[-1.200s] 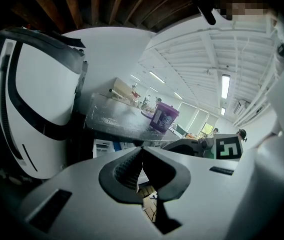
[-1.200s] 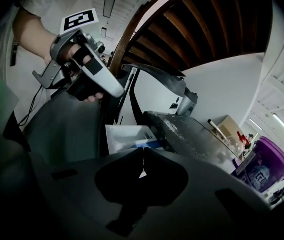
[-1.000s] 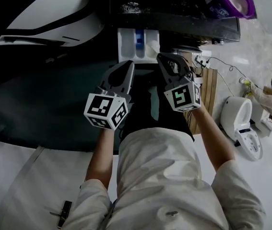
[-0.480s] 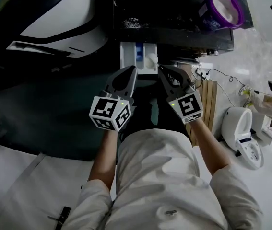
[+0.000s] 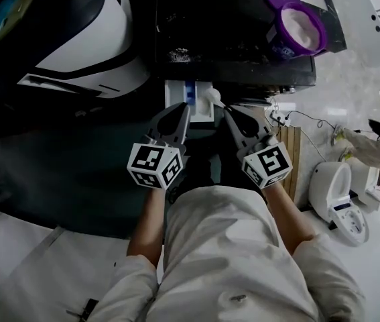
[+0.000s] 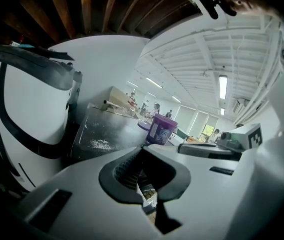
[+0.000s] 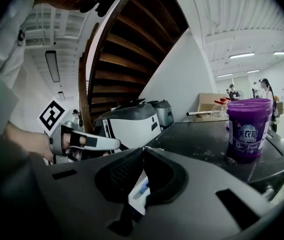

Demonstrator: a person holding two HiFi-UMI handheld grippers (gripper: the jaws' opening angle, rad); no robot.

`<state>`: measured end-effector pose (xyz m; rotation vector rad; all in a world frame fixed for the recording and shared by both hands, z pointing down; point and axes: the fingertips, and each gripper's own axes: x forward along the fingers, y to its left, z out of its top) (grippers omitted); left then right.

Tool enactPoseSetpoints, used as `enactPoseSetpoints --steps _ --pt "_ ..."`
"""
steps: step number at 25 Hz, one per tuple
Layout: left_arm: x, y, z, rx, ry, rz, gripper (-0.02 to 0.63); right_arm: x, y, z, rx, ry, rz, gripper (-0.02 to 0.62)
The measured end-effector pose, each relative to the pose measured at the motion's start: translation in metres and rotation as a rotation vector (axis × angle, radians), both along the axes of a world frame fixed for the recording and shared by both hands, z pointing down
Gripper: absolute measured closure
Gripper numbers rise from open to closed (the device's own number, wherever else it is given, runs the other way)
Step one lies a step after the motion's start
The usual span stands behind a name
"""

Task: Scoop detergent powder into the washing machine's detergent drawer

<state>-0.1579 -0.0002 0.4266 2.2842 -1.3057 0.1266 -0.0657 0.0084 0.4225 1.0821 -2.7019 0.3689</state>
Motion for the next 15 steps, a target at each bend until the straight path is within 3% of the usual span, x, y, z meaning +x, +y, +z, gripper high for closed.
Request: enactPoseSetpoints --steps 15 --pt "0.033 -0.049 -0.036 0.048 -0.029 0.007 0.586 0.05 -0.047 -0.073 0.049 -0.145 0.054 0.586"
